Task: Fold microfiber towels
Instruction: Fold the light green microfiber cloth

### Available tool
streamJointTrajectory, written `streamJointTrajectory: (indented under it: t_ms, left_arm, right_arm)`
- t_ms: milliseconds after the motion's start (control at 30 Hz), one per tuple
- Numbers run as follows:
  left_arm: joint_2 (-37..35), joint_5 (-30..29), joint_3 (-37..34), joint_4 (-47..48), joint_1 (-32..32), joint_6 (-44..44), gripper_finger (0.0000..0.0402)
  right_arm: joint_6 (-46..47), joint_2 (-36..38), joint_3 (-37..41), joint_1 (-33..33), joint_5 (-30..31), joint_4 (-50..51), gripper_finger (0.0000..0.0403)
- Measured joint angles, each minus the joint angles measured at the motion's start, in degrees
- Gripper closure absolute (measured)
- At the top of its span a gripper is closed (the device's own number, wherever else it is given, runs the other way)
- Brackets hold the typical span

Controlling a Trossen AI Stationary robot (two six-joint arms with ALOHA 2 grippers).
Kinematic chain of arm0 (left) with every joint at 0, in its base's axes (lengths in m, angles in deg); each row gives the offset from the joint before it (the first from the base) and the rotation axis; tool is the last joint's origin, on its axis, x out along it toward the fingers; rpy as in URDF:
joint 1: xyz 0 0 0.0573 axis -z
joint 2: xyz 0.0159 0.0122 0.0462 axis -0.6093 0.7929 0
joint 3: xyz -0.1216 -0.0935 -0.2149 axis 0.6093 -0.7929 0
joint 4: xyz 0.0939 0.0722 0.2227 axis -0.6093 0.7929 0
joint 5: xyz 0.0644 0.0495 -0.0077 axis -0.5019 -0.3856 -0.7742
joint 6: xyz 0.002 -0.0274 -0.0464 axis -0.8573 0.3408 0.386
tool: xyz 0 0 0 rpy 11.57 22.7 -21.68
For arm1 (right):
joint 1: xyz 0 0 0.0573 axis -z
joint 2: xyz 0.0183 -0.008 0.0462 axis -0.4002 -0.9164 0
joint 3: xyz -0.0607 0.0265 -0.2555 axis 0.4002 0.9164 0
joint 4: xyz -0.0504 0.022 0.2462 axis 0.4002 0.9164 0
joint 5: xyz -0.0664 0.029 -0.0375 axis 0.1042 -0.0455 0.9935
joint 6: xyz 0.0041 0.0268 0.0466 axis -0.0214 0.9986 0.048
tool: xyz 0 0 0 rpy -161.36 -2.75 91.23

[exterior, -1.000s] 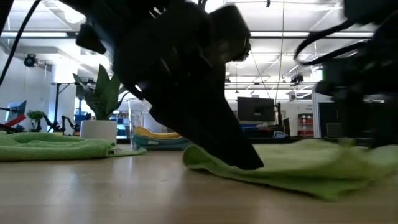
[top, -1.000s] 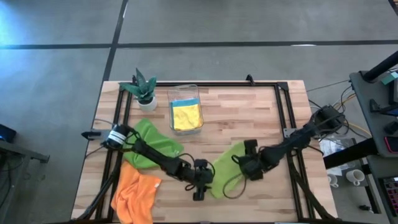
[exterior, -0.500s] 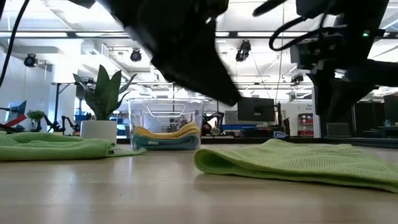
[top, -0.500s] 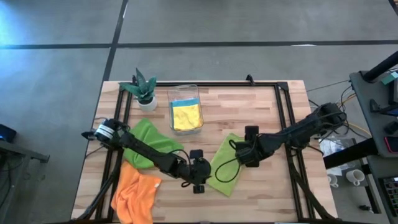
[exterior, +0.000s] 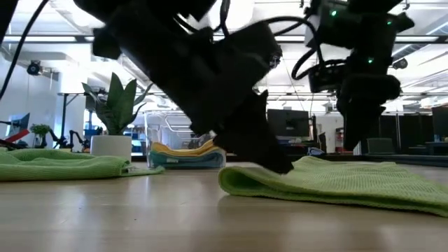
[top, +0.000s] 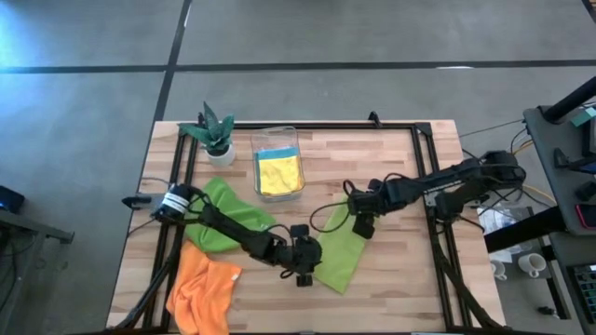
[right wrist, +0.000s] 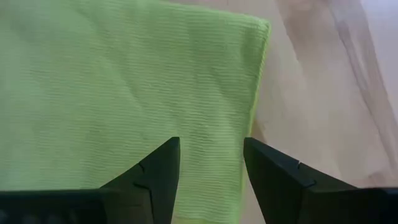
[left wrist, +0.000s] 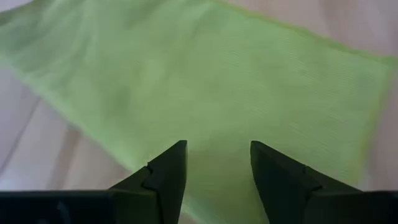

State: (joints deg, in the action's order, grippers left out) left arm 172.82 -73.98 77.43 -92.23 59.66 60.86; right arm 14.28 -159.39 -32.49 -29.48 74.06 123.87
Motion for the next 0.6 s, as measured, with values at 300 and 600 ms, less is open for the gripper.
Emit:
streamJointTrajectory:
  t_ms: [300,600]
  left_arm:
    - [-0.1,1.3,-0.3,-0.7,-0.3,1.3,0.0239]
    - [-0.1,3.0,-0.6,-0.3,-0.3,1.3,0.0239]
  right_arm:
    - [-2.0,-5.6,1.0,3.4,-2.4,-0.6,0.0227]
    - [-4.5,-6.5,-0.1,5.7,-1.4,0.7,0.0227]
